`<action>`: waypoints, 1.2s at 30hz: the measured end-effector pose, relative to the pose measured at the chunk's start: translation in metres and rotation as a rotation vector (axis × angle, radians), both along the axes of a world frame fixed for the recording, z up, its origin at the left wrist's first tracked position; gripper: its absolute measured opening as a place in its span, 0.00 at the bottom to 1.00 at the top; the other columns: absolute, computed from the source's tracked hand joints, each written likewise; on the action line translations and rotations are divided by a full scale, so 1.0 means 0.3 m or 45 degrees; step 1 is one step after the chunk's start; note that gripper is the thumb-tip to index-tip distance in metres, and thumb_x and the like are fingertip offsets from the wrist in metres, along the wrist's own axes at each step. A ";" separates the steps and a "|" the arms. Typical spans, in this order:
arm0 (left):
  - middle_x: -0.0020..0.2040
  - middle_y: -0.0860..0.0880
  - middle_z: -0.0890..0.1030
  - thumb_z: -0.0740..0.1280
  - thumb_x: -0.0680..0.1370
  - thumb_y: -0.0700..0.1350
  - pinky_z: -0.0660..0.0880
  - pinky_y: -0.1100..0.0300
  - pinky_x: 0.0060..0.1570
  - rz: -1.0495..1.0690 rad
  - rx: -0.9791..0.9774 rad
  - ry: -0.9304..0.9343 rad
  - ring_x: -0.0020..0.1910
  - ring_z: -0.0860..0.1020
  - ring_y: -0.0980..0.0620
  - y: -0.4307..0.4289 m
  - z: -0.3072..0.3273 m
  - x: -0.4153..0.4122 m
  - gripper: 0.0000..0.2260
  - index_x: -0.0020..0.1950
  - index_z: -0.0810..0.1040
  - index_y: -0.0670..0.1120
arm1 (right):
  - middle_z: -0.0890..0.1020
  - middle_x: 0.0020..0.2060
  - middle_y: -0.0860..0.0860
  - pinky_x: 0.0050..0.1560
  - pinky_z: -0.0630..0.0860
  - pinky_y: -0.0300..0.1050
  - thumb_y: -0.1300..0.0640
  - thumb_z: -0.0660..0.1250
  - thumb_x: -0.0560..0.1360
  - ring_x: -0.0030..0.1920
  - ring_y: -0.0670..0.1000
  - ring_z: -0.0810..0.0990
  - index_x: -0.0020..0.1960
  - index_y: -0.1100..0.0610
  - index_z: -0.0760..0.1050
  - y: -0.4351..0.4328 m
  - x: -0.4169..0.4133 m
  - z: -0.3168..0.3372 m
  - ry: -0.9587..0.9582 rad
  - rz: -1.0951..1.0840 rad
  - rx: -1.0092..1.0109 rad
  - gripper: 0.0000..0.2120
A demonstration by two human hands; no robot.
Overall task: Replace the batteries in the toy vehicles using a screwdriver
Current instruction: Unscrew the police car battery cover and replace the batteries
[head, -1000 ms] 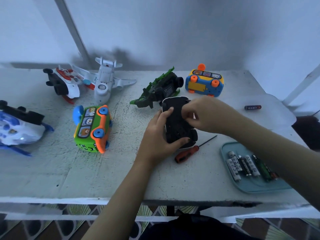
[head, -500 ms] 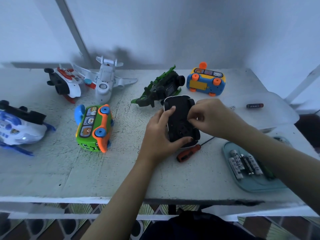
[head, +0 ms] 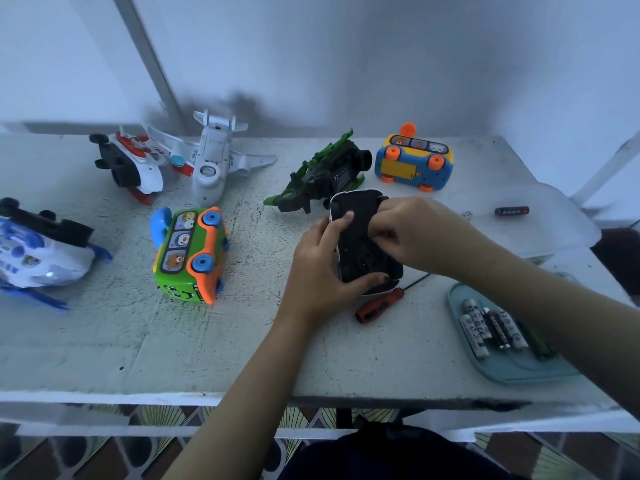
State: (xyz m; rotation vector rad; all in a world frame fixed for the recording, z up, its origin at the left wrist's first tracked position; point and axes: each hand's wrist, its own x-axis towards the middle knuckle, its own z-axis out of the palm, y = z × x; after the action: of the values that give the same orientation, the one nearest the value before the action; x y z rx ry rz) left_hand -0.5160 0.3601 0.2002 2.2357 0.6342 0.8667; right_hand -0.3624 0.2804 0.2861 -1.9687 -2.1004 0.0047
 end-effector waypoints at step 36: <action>0.65 0.50 0.72 0.73 0.64 0.64 0.58 0.76 0.62 -0.003 -0.006 0.018 0.63 0.66 0.60 0.001 0.003 0.001 0.40 0.73 0.67 0.52 | 0.77 0.42 0.55 0.40 0.74 0.51 0.60 0.61 0.76 0.41 0.56 0.77 0.47 0.62 0.79 0.003 -0.023 0.056 -0.152 -0.023 -0.146 0.09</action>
State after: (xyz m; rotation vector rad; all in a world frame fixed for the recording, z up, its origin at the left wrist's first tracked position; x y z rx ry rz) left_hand -0.5157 0.3605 0.2012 2.2395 0.6394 0.8481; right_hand -0.3692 0.2814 0.3028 -2.1021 -2.2020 0.0043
